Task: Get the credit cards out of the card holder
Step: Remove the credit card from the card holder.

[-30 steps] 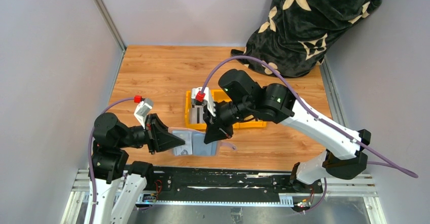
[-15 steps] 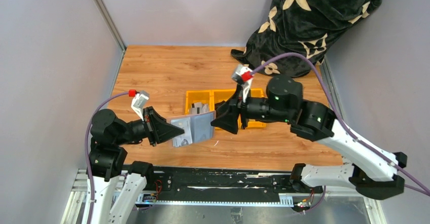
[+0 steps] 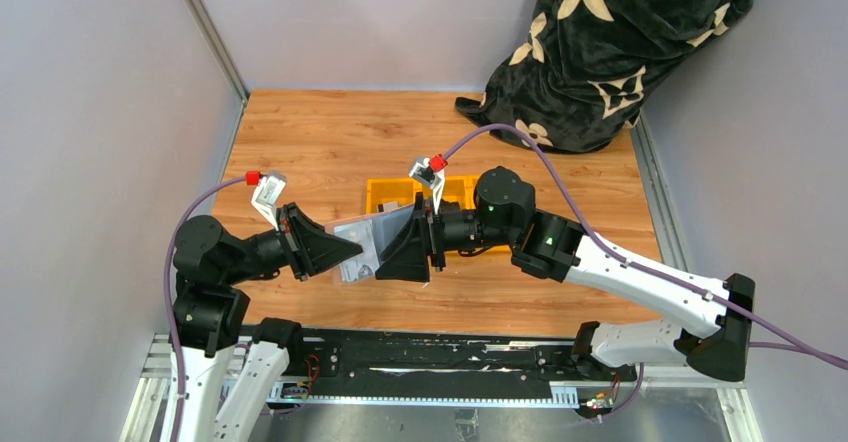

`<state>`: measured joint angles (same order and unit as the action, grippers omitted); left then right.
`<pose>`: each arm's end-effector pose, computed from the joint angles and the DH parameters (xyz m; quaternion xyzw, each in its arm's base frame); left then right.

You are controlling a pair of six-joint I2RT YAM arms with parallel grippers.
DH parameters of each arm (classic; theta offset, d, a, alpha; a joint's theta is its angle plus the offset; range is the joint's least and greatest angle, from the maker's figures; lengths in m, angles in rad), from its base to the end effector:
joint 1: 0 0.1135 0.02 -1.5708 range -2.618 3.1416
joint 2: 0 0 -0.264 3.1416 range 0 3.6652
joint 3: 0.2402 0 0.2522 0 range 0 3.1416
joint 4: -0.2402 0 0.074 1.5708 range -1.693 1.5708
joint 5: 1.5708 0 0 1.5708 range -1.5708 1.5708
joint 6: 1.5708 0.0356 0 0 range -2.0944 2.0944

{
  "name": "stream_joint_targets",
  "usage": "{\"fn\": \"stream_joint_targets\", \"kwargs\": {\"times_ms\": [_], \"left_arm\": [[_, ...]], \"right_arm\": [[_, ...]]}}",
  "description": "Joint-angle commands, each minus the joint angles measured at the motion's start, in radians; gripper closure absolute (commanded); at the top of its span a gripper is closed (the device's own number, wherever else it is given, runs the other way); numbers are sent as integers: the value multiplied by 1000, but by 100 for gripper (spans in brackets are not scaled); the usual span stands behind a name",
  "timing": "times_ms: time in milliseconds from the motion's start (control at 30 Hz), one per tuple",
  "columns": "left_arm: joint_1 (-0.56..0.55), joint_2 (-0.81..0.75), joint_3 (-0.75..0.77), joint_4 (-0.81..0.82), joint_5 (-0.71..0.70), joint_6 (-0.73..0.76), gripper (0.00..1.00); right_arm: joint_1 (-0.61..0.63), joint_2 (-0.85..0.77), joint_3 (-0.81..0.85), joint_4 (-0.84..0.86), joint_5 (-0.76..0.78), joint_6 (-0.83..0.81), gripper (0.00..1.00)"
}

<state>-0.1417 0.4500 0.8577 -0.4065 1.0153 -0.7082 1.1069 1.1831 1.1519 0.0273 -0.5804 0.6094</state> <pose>0.0711 -0.0407 0.3806 0.1577 0.6891 -0.5679 0.4217 0.1037 0.2508 0.4098 -0.3628 0.6083 0.6442 0.2887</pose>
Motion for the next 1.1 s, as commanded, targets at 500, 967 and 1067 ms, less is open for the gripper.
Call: {"fn": "stream_joint_targets", "kwargs": {"times_ms": [500,967,1067], "left_arm": [[-1,-23,14,154,36,-132,100],[-1,-66,-29,217,62,-211,62],[-1,-85,-66,326,93,-306,55]], "right_arm": [[11,27,-14,275,-72,118,58],[11,77,-38,440,-37,217,100],[11,60,-50,440,-27,205,100]]}}
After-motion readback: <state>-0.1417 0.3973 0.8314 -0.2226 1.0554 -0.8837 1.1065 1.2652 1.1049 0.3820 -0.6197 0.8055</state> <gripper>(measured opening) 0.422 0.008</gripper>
